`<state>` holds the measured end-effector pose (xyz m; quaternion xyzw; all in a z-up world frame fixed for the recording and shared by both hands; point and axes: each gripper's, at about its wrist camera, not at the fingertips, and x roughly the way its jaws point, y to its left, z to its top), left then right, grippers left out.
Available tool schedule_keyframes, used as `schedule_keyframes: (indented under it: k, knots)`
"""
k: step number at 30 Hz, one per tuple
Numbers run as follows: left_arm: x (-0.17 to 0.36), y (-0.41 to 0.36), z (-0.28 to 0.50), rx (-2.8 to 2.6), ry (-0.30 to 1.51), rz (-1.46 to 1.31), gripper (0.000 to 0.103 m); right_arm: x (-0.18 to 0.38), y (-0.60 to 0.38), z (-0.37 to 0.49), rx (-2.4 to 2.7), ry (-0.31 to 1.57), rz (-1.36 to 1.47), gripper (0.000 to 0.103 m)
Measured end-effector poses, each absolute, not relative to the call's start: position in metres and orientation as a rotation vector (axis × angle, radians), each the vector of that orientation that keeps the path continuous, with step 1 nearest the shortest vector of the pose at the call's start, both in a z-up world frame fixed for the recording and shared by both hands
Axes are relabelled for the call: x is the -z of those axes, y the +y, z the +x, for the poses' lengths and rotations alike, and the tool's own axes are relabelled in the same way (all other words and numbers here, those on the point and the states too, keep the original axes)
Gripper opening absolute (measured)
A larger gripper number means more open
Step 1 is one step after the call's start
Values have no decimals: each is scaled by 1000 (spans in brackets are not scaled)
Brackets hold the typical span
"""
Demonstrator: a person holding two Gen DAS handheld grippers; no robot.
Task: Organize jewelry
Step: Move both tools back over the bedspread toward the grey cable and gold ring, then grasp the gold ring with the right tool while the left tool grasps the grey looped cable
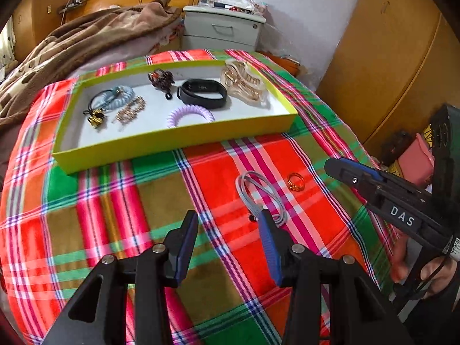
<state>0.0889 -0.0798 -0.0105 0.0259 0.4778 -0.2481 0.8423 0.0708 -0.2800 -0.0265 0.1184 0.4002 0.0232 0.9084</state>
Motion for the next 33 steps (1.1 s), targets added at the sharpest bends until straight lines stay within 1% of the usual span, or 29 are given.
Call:
schedule_keyframes:
  k: [5, 19, 20, 21, 22, 24, 25, 33]
  knots:
    - [18, -85, 92, 526, 1038, 47, 45, 28, -282, 68, -51, 826, 249, 29]
    - [20, -105, 99, 566, 1040, 19, 45, 31, -279, 71, -51, 838, 243, 29]
    - [20, -105, 100, 554, 1043, 21, 41, 31, -278, 71, -54, 840, 241, 29]
    - [20, -105, 100, 542, 1039, 30, 35, 32, -277, 72, -56, 842, 238, 29]
    - [21, -105, 100, 530, 1035, 40, 31, 32, -276, 72, -57, 845, 233, 29]
    - [21, -102, 101, 510, 1031, 49, 17, 33, -274, 74, -61, 851, 225, 29]
    - [22, -100, 102, 508, 1032, 46, 14, 33, -272, 75, -63, 852, 222, 29]
    - [17, -78, 105, 464, 1006, 23, 14, 36, -246, 81, -138, 876, 146, 29]
